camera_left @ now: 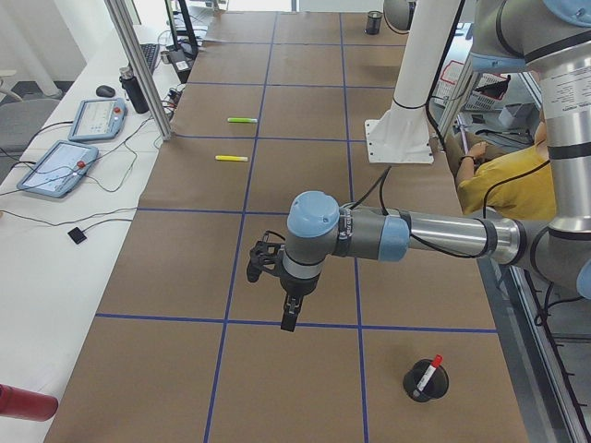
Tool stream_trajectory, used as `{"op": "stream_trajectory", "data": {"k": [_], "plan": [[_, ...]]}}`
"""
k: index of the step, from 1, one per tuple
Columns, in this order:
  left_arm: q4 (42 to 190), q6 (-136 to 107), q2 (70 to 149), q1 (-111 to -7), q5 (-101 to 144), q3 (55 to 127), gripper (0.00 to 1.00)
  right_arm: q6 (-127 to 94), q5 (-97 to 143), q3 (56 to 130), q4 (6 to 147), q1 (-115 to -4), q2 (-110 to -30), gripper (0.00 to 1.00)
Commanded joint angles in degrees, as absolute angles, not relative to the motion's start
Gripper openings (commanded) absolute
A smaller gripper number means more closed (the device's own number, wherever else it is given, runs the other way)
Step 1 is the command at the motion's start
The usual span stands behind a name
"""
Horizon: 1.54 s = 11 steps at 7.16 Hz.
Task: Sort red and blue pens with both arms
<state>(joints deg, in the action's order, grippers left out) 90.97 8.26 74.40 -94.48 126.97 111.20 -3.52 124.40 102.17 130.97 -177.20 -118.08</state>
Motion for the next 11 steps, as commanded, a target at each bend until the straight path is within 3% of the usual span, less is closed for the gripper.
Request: {"op": "stream_trajectory", "data": {"k": [1, 6, 11], "plan": [[91.0, 8.2, 74.2, -94.5, 127.0, 111.1, 1.0, -3.9, 127.7, 102.0, 124.1, -167.1, -117.1, 1.0], [91.0, 8.2, 74.2, -94.5, 127.0, 111.1, 1.0, -11.9, 142.9, 101.7, 96.4, -125.0, -114.9, 1.0], [91.1, 8.3, 74.4, -94.5, 127.0, 111.2, 1.0, -12.0, 140.8, 98.7, 81.7, -100.3, -105.9, 1.0]]}}
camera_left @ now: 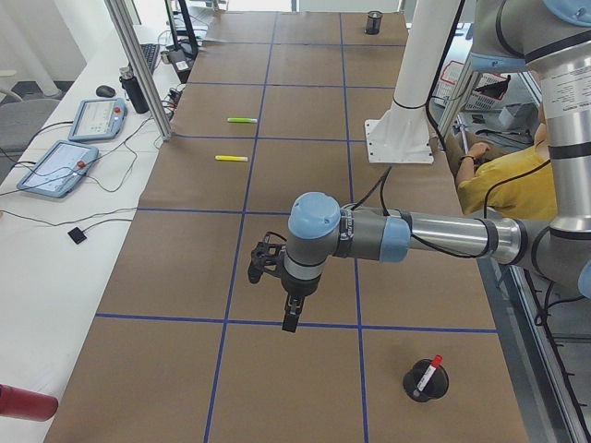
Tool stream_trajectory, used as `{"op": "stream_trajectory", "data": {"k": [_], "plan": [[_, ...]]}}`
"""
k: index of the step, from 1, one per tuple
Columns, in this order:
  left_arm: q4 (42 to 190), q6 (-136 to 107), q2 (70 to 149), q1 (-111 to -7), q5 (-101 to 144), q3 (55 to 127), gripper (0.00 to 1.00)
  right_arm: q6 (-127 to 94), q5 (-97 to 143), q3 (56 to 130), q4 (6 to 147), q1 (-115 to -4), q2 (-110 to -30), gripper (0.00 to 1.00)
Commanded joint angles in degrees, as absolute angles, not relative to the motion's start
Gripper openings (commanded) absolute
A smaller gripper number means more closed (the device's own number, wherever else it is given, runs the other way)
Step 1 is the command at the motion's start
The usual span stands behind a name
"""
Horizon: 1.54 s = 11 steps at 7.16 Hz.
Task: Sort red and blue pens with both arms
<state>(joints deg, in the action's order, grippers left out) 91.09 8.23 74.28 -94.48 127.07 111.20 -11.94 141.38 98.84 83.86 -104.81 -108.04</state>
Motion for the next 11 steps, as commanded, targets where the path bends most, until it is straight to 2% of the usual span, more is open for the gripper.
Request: {"op": "stream_trajectory", "data": {"k": [1, 4, 11], "plan": [[91.1, 8.3, 74.4, -94.5, 127.0, 111.3, 1.0, -11.9, 139.3, 98.7, 81.6, -97.5, -103.9, 1.0], [91.1, 8.3, 74.4, -94.5, 127.0, 111.2, 1.0, -11.2, 131.1, 99.0, 81.5, -87.4, -100.7, 1.0], [91.0, 8.3, 73.7, -94.5, 127.1, 110.8, 1.0, -9.7, 131.7, 98.6, 81.6, -86.2, -104.1, 1.0]]}}
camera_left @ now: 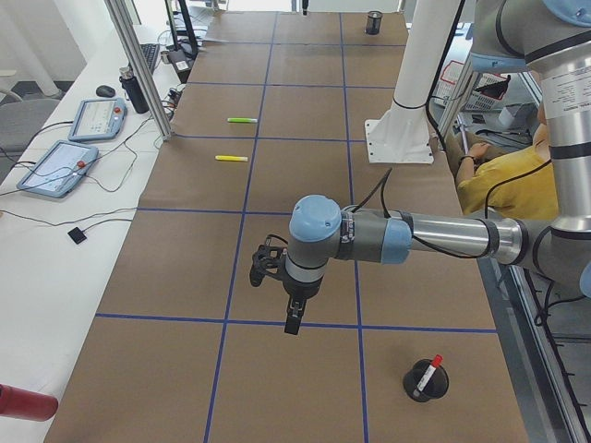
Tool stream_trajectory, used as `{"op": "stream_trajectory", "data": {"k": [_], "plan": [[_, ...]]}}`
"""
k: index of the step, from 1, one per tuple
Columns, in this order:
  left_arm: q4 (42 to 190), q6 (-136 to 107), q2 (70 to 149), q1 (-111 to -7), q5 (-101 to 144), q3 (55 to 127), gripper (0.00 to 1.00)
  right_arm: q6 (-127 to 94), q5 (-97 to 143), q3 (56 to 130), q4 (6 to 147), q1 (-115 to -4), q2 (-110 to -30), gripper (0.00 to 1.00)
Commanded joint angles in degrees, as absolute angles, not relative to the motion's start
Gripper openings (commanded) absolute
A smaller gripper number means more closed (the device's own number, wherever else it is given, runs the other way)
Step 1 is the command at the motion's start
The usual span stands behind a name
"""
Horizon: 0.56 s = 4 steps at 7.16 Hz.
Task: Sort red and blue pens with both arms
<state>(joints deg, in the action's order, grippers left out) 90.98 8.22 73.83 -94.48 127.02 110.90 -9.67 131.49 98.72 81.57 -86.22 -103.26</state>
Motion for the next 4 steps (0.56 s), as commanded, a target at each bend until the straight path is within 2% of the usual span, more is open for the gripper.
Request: {"op": "stream_trajectory", "data": {"k": [1, 4], "plan": [[91.0, 8.2, 73.7, -94.5, 127.1, 110.8, 1.0, -9.7, 131.7, 98.6, 81.7, -86.2, -104.4, 1.0], [91.1, 8.3, 72.3, -94.5, 127.1, 111.2, 1.0, -9.7, 131.7, 98.6, 81.5, -86.2, -104.5, 1.0]]}}
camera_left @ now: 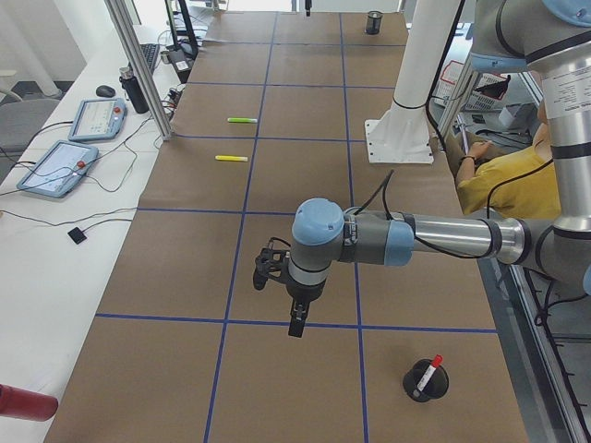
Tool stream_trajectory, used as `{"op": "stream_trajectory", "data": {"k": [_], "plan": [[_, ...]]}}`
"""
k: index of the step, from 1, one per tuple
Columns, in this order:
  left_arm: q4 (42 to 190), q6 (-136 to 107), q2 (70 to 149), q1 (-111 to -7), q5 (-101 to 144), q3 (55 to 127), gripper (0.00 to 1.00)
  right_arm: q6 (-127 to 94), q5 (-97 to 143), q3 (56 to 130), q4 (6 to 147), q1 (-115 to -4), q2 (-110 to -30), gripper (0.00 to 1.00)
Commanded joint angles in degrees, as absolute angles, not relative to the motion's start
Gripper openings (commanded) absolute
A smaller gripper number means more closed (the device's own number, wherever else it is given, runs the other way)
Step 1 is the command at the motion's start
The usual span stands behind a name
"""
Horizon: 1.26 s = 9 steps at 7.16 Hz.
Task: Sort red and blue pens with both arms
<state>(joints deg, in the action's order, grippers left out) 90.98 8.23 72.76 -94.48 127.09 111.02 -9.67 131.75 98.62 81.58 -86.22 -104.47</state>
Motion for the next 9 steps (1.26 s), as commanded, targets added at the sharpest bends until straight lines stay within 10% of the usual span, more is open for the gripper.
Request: {"op": "stream_trajectory", "data": {"k": [1, 9], "plan": [[91.1, 8.3, 72.3, -94.5, 127.1, 111.2, 1.0, -9.8, 131.8, 98.6, 81.6, -86.2, -104.6, 1.0], [91.1, 8.2, 72.3, -94.5, 127.1, 111.2, 1.0, -9.8, 131.9, 99.7, 81.3, -86.2, -105.1, 1.0]]}}
